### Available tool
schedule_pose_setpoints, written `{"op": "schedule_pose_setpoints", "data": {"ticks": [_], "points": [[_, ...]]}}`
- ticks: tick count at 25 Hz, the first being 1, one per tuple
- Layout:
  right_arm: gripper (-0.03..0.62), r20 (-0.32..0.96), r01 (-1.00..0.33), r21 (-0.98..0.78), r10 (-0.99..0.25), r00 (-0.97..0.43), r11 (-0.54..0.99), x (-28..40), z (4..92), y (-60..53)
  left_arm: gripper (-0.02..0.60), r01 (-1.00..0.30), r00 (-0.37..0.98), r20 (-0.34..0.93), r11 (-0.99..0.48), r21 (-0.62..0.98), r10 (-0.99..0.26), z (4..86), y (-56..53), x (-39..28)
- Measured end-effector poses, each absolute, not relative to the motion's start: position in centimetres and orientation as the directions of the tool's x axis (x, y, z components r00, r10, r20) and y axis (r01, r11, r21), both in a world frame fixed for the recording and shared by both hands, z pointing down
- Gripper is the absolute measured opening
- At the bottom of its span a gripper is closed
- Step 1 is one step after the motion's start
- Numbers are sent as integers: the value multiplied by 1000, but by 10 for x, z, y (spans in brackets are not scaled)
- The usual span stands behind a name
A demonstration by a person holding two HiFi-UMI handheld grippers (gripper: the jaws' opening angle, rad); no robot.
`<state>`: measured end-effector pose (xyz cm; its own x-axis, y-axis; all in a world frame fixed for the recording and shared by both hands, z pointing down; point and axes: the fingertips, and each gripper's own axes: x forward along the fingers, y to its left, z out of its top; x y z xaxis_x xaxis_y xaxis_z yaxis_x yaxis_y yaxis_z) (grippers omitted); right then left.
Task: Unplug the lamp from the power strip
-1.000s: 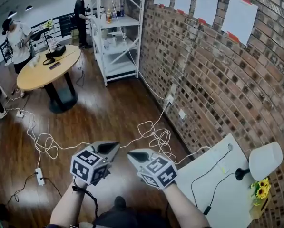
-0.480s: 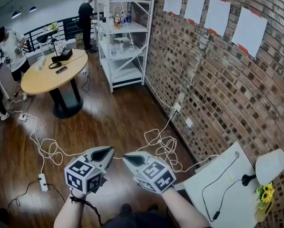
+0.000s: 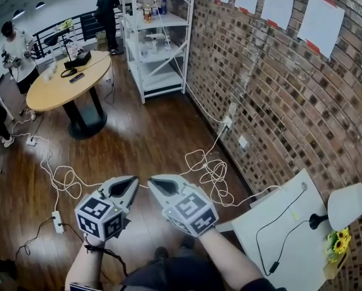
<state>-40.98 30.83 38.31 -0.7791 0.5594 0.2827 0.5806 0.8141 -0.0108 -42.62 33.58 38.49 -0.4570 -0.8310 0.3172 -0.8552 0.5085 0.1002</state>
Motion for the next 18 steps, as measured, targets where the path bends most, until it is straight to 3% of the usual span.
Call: {"op": "schedule_pose_setpoints", "data": {"ticks": [7, 18], "points": [[-9, 286, 562, -44, 549, -785, 826, -410, 386, 253, 6, -834, -400, 320, 486, 261, -859, 386, 279, -429], [-11, 254, 559, -93, 562, -787, 824, -422, 390, 180, 6, -859, -354, 249, 419, 295, -901, 365, 192, -439]]}}
